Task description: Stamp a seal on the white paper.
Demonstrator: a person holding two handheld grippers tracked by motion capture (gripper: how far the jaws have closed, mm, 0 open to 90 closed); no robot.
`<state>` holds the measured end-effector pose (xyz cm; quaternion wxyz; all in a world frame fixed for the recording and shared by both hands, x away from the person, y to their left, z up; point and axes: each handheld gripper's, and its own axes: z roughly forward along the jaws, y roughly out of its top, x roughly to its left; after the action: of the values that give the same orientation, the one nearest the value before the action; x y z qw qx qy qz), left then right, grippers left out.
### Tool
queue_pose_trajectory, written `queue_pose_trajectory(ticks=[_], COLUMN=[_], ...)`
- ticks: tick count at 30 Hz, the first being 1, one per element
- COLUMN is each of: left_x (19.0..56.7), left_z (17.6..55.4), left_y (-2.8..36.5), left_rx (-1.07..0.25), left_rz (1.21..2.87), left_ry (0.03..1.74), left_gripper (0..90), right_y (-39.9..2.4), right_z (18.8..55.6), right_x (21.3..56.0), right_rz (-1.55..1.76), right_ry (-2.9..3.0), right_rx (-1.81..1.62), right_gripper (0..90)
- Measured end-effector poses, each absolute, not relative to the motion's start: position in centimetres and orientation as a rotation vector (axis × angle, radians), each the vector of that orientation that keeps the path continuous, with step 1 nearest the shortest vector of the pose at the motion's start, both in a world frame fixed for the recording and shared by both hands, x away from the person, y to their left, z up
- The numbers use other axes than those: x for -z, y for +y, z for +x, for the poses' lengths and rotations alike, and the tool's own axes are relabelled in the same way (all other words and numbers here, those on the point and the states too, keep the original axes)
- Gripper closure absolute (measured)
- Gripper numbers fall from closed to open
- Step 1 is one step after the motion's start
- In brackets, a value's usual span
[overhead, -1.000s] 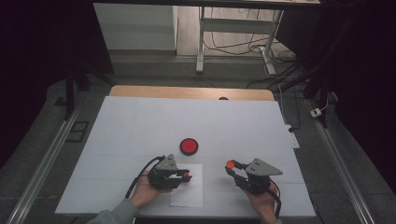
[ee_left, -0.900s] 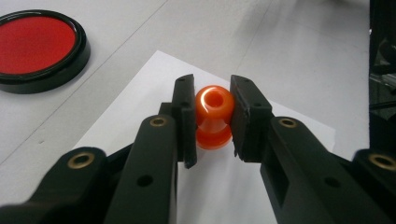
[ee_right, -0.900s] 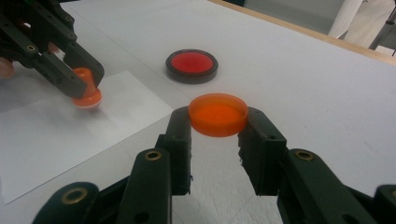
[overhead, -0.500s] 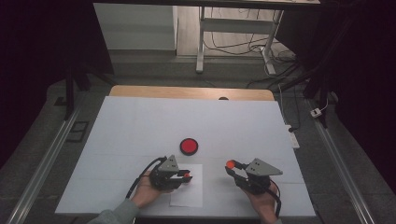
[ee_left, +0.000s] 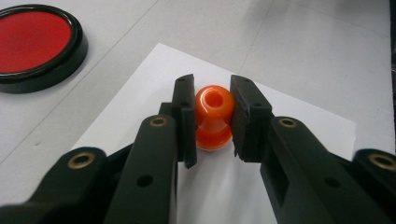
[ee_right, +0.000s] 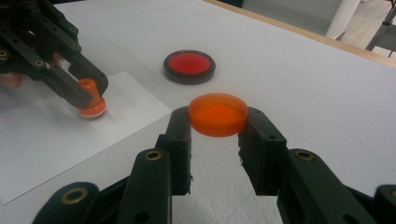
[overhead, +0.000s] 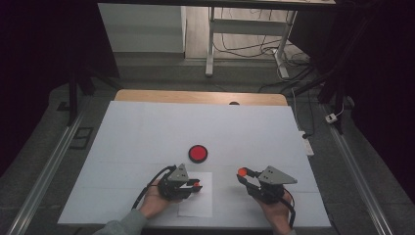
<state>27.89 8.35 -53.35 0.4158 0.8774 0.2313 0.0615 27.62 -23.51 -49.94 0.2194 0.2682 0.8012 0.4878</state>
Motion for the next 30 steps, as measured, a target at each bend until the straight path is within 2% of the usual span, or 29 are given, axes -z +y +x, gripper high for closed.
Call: queue_pose_trajectory(ticks=[30], left_x=[53.61], left_z=[27.18], left_y=[8.01], left_rx=[-0.221], left_rz=[2.223], left_ry=[0.58], left_gripper=[73.6], right_y=[-23.73], right_z=[27.61], right_x=[49.73], right_rz=[0.743], right_ry=[2.21], right_rx=[-1.353], right_gripper=[64.5])
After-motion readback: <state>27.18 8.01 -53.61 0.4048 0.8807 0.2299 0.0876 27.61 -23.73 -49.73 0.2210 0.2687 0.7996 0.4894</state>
